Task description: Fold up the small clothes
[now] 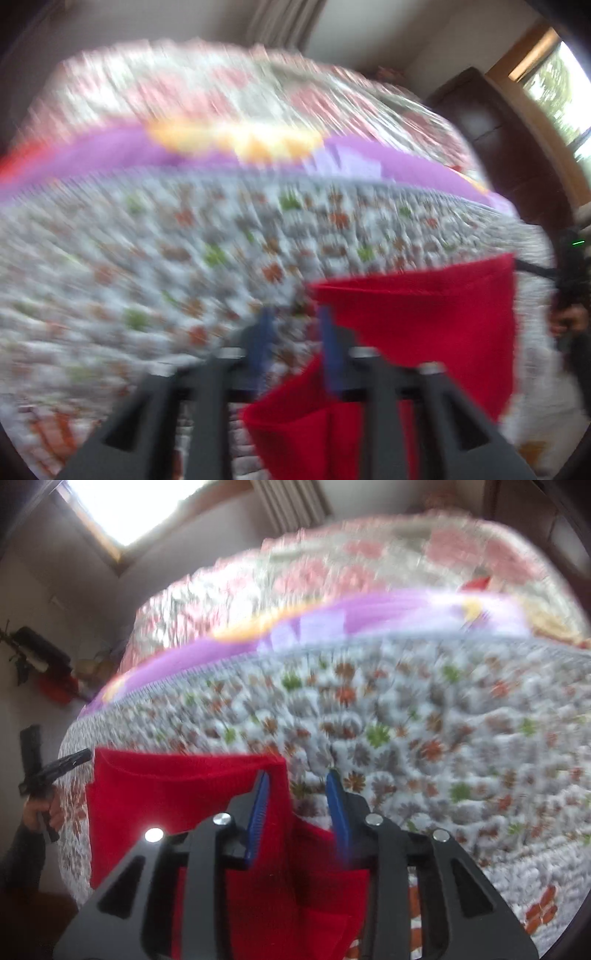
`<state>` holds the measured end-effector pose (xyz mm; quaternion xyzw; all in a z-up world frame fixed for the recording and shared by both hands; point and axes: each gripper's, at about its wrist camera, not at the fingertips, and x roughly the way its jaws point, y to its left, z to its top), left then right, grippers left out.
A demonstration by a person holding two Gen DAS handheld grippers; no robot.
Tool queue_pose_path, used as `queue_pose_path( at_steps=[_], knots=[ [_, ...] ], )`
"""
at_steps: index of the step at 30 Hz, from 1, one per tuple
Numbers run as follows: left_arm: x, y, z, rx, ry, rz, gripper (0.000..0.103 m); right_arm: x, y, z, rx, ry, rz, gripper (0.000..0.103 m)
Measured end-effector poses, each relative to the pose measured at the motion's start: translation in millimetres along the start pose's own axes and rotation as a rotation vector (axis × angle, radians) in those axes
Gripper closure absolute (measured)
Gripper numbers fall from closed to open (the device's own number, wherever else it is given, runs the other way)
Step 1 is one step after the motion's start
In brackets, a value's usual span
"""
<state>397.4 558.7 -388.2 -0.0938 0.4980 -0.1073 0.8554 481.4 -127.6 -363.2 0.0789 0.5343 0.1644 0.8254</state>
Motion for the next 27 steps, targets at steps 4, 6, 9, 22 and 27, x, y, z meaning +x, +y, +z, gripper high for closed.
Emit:
queue_pose_path(
  at_steps=[4, 6, 9, 22, 27],
  knots=[
    [-17.6, -30.5, -5.7, 0.032, -0.031, -0.123, 0.05, -10.2, 18.5, -11.1, 0.032, -0.017, 0.129, 0.07],
    [-1.7, -42.0, -13.0, 0.059, 0.026, -0.143, 0.051, 5.0, 22.0, -18.1, 0.032, 0.027, 0.167, 0.07],
    [26.0, -42.3, -22.3, 0.055, 0.12, -0.129, 0.055, 30.8, 7.5, -23.4, 0.077, 0.086, 0.188, 0.074],
    [-2.5, -24.8, -59.1, 0.02, 0.092, -0.107, 0.059, -4.1, -11.4, -43.9, 0.162, 0.029, 0.201, 0.068],
    [-33.8, -5.7, -69.2, -0.125, 0.071, -0.392, 0.058, -10.0, -5.1, -75.6, 0.197, 0.085, 0.282, 0.068]
  ],
)
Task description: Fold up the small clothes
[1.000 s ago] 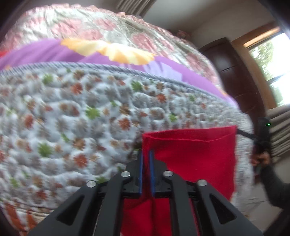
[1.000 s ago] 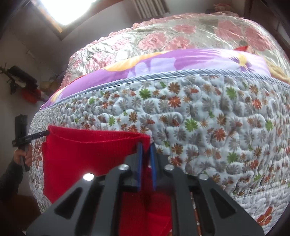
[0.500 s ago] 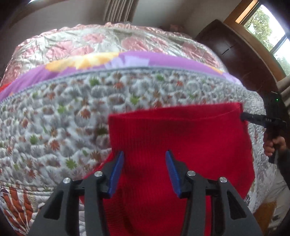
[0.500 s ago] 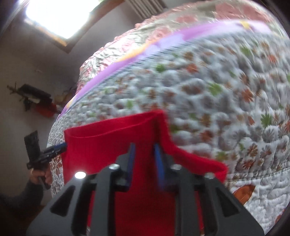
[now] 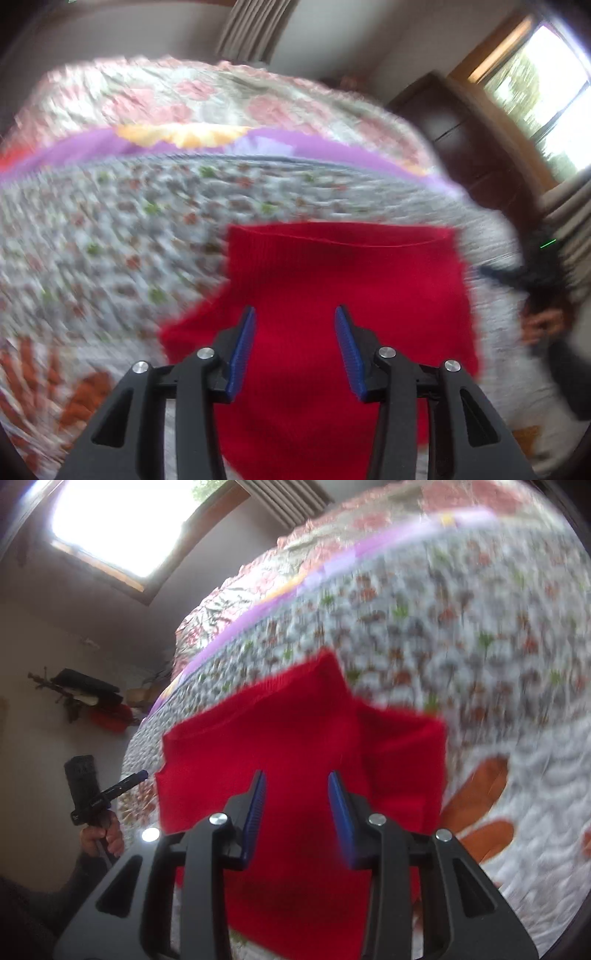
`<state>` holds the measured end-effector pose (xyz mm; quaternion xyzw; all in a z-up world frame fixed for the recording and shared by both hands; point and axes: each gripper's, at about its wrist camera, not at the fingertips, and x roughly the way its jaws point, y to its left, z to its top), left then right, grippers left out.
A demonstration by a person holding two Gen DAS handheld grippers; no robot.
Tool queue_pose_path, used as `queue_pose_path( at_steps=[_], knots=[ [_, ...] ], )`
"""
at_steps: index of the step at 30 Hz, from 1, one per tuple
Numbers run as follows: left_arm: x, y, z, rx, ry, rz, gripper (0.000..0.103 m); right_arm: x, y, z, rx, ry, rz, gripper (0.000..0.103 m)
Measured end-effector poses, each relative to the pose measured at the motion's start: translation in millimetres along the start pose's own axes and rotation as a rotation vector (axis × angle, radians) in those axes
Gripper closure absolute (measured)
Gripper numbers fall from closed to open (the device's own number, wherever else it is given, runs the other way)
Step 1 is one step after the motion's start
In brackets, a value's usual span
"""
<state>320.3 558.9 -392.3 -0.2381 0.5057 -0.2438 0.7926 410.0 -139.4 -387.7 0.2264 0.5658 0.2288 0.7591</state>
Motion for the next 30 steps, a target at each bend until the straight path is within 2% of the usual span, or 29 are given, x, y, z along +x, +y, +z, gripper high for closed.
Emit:
queue_pose_path(
  at_steps=[2, 4, 6, 7, 8, 11, 12, 14, 16, 19, 22, 23, 24, 25, 26, 30],
  knots=[
    [2.3, 19.0, -14.3, -0.096, 0.032, -0.11, 0.06, 4.0, -5.5, -7.5, 0.011, 0.016, 0.015, 0.068],
    [13.2, 32.5, -25.1, -0.15, 0.075, -0.15, 0.06, 18.5, -16.4, -16.0, 0.027, 0.061, 0.038, 0.068],
    [26.1, 46.7, -34.1, -0.177, 0.105, -0.135, 0.062, 27.5, -26.2, -21.5, 0.027, 0.076, 0.036, 0.078],
    [32.0, 53.5, -38.5, -0.184, 0.114, -0.128, 0.071, 30.0, -32.9, -22.5, 0.029, 0.074, 0.026, 0.093],
    [36.4, 60.8, -40.9, -0.198, 0.113, -0.12, 0.087, 31.2, -37.9, -23.1, 0.04, 0.075, 0.024, 0.103],
    [36.2, 79.3, -45.5, -0.257, 0.098, -0.141, 0.095, 29.9, -49.2, -21.1, 0.058, 0.078, 0.044, 0.103],
    [30.5, 77.6, -47.3, -0.268, 0.084, -0.134, 0.095, 26.6, -45.3, -21.2, 0.045, 0.079, 0.03, 0.103],
    [17.0, 65.2, -49.1, -0.255, 0.048, -0.137, 0.088, 15.5, -35.0, -22.4, 0.026, 0.067, 0.022, 0.092],
    [7.2, 52.8, -50.0, -0.25, 0.025, -0.195, 0.088, 1.1, -23.9, -29.1, 0.023, 0.054, 0.062, 0.091],
    [5.2, 30.0, -66.7, -0.235, 0.05, -0.26, 0.088, 2.3, -9.2, -44.4, 0.004, 0.098, 0.114, 0.091],
    [21.2, 37.1, -82.0, -0.254, 0.106, -0.2, 0.088, 23.2, -14.2, -60.1, 0.01, 0.178, 0.122, 0.092],
    [29.1, 45.3, -90.3, -0.258, 0.126, -0.149, 0.089, 30.2, -18.3, -62.8, 0.011, 0.189, 0.107, 0.101],
    [32.3, 51.3, -94.4, -0.266, 0.128, -0.136, 0.091, 34.7, -26.6, -66.4, 0.013, 0.196, 0.098, 0.103],
    [34.7, 57.9, -98.0, -0.273, 0.125, -0.123, 0.099, 36.0, -32.6, -67.8, 0.019, 0.193, 0.099, 0.103],
    [35.4, 64.1, -98.8, -0.292, 0.119, -0.124, 0.101, 34.9, -38.9, -66.8, 0.033, 0.187, 0.106, 0.103],
    [21.6, 53.5, -88.1, -0.285, 0.092, -0.12, 0.098, 19.8, -32.6, -69.1, 0.022, 0.161, 0.061, 0.103]
  ],
)
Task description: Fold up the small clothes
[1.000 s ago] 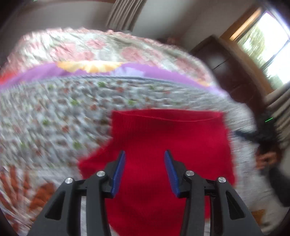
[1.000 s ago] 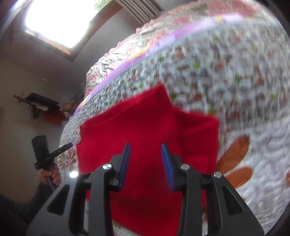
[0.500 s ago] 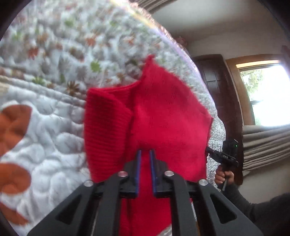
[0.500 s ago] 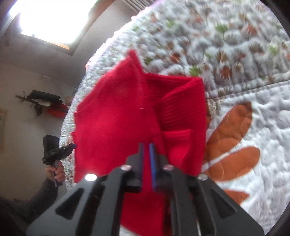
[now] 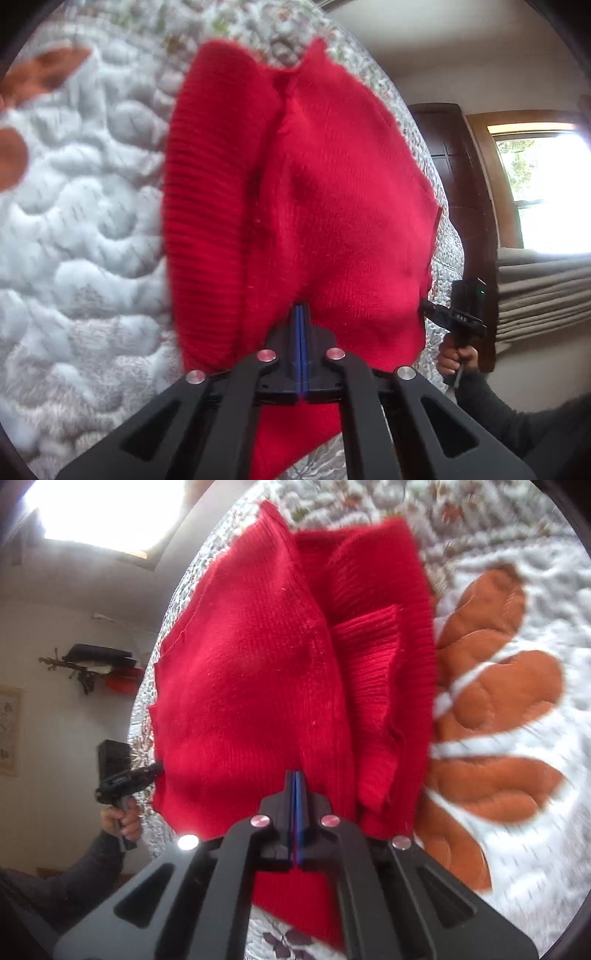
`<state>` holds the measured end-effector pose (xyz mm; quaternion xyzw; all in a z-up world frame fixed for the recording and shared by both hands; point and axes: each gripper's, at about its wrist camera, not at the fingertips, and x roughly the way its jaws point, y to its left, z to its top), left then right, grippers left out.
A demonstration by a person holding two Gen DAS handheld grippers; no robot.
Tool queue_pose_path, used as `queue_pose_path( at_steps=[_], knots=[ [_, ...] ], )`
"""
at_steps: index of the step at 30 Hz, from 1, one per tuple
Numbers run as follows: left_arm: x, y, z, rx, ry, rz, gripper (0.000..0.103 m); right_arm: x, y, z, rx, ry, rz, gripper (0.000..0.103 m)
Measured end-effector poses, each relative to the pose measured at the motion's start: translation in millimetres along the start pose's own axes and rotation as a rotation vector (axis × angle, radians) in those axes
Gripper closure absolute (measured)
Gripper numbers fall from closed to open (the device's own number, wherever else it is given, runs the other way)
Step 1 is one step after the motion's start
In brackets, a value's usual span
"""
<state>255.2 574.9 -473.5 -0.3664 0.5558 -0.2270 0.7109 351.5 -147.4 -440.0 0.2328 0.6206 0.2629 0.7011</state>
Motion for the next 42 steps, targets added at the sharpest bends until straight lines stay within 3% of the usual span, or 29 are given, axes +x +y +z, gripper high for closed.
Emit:
queue_pose_path(
  at_steps=[1, 5, 8, 10, 14, 17, 20, 25, 27, 28, 30, 31, 32, 33, 34, 36, 38, 39, 40, 42],
  knots=[
    [-3.9, -8.9, -0.7, 0.006, -0.01, -0.018, 0.096, -1.3, 6.6, -1.8, -0.002, -0.007, 0.006, 0.095],
    [-17.9, -22.4, -18.5, 0.033, 0.002, -0.102, 0.095, -3.0, 15.6, -21.8, 0.003, -0.004, 0.048, 0.093],
    [4.2, -15.8, -31.4, 0.025, 0.08, -0.078, 0.095, 14.9, 5.6, -42.0, 0.023, 0.056, 0.042, 0.094],
    [19.9, -2.1, -39.7, 0.006, 0.124, -0.045, 0.096, 19.3, -9.5, -49.6, 0.037, 0.073, 0.023, 0.103],
    [23.5, 20.0, -40.7, -0.046, 0.114, -0.053, 0.101, 10.5, -30.9, -49.2, 0.107, 0.032, 0.041, 0.103],
    [20.7, 1.4, -41.1, -0.015, 0.107, -0.057, 0.096, 1.0, -12.0, -52.3, 0.092, -0.002, 0.024, 0.094],
    [14.0, -22.6, -47.1, 0.009, 0.085, -0.131, 0.091, 4.7, 27.4, -60.9, 0.062, -0.043, 0.071, 0.094],
    [49.9, -35.8, -53.5, 0.002, 0.131, -0.171, 0.086, 73.4, 86.3, -73.6, 0.02, 0.014, 0.169, 0.09],
    [65.9, -32.8, -55.0, 0.006, 0.177, -0.133, 0.086, 96.5, 87.7, -75.7, 0.005, 0.04, 0.109, 0.091],
    [65.8, -21.8, -54.6, -0.021, 0.189, -0.142, 0.089, 102.4, 77.6, -76.3, 0.038, 0.048, 0.097, 0.101],
    [57.4, -16.5, -50.3, -0.045, 0.205, -0.163, 0.088, 94.5, 60.8, -76.8, 0.111, 0.042, 0.098, 0.103],
    [45.3, -18.4, -47.2, -0.037, 0.201, -0.184, 0.08, 84.2, 62.0, -76.7, 0.112, 0.024, 0.076, 0.103],
    [32.6, -19.5, -43.9, -0.037, 0.192, -0.201, 0.063, 71.5, 66.3, -76.6, 0.101, 0.003, 0.043, 0.094],
    [19.7, -17.4, -39.3, -0.035, 0.175, -0.204, 0.054, 61.3, 72.2, -77.4, 0.088, -0.015, 0.014, 0.086],
    [3.4, -13.4, -32.4, -0.033, 0.147, -0.194, 0.04, 49.7, 81.3, -78.9, 0.063, -0.035, -0.04, 0.069],
    [-35.3, 4.5, -4.3, -0.039, 0.081, -0.135, 0.036, 34.9, 119.8, -85.8, -0.059, -0.081, -0.186, 0.06],
    [-61.8, 22.9, 27.0, -0.048, 0.036, -0.06, 0.03, 39.9, 162.2, -96.5, -0.215, -0.101, -0.352, 0.039],
    [-72.3, 34.2, 39.9, -0.053, 0.023, -0.039, 0.029, 55.6, 200.8, -110.1, -0.361, -0.118, -0.468, 0.032],
    [-77.7, 41.5, 54.6, -0.059, 0.017, -0.038, 0.028, 65.6, 218.8, -120.2, -0.445, -0.129, -0.52, 0.026],
    [-77.8, 52.7, 81.6, -0.071, 0.029, -0.067, 0.026, 105.5, 263.2, -149.4, -0.643, -0.13, -0.624, 0.026]
  ],
)
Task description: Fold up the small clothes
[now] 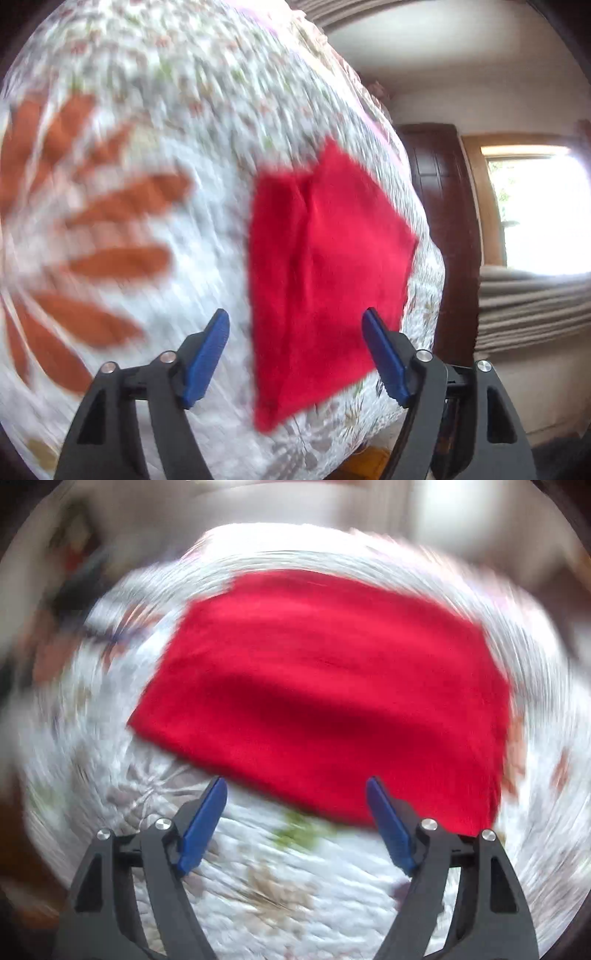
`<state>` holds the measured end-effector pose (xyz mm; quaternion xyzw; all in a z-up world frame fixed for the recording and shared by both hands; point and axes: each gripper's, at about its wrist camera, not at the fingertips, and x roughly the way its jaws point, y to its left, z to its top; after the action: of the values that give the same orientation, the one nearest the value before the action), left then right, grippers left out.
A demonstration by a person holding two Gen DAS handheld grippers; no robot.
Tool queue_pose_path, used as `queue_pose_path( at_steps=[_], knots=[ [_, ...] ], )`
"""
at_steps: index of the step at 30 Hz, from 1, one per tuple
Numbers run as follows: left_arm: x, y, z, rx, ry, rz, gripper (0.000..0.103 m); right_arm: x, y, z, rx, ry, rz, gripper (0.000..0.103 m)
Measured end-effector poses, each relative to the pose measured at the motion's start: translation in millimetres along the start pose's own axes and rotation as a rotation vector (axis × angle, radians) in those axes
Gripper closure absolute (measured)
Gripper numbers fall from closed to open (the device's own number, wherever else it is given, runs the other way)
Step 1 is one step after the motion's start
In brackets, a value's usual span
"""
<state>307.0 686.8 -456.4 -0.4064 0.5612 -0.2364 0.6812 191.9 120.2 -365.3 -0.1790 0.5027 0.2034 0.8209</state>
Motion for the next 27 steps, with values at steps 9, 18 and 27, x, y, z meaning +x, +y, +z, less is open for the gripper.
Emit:
queue_pose_path(
  at_steps=[9, 18, 27],
  knots=[
    [53.4, 23.4, 56.8, -0.012, 0.131, -0.089, 0.016, 83.2, 151.0, 15.6, -0.385, -0.055, -0.232, 0.028],
    [93.8, -3.6, 65.9, 0.042, 0.202, -0.161, 0.016, 103.1, 173.8, 31.6, -0.357, -0.148, -0.335, 0.03],
    [99.0, -7.9, 73.1, 0.019, 0.229, -0.112, 0.042, 106.7, 183.9, 45.1, -0.317, -0.175, -0.343, 0.043]
  ],
)
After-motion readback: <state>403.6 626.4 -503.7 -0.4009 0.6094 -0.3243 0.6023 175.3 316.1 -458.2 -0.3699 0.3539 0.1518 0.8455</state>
